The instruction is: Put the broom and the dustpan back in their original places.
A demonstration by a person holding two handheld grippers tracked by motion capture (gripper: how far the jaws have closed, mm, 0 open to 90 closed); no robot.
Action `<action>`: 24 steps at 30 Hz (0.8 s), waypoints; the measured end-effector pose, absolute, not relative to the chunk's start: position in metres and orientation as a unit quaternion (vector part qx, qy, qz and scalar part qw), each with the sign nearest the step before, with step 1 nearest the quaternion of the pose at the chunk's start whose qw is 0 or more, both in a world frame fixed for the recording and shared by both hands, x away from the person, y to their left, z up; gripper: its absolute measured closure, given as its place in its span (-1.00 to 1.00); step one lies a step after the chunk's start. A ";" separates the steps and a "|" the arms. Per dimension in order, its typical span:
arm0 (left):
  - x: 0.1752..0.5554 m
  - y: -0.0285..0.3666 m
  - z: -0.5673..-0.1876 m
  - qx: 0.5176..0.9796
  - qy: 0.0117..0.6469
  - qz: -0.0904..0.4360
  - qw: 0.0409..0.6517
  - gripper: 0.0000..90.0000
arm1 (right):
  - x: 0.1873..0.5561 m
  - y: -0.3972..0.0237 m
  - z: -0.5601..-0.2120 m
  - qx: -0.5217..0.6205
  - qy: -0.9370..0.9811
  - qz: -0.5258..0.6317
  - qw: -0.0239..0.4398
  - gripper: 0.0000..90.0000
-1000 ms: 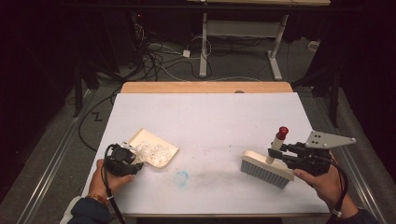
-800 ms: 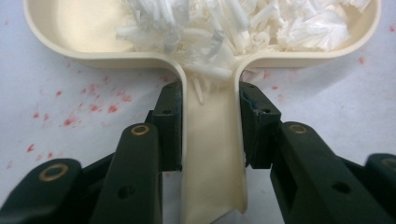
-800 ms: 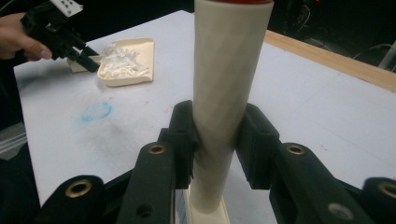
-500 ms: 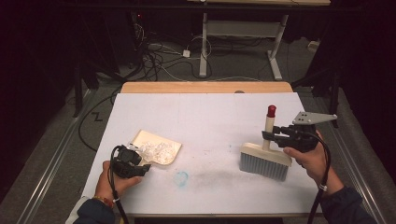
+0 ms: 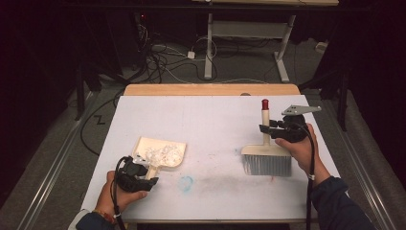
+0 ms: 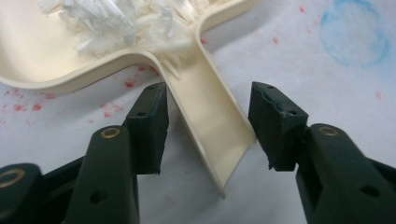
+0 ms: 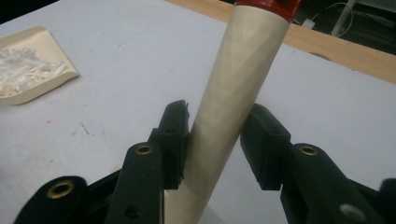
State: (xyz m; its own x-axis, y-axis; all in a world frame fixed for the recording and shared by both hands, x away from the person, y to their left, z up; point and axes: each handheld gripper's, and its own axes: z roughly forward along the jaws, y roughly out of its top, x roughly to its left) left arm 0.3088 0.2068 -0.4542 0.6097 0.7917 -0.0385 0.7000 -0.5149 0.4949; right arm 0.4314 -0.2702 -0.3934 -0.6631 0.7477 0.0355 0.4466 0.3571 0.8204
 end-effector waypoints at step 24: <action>0.293 0.211 -0.440 0.867 0.382 0.150 0.282 -0.04 | 0.463 -0.262 -0.418 0.420 0.793 0.388 0.211 0.35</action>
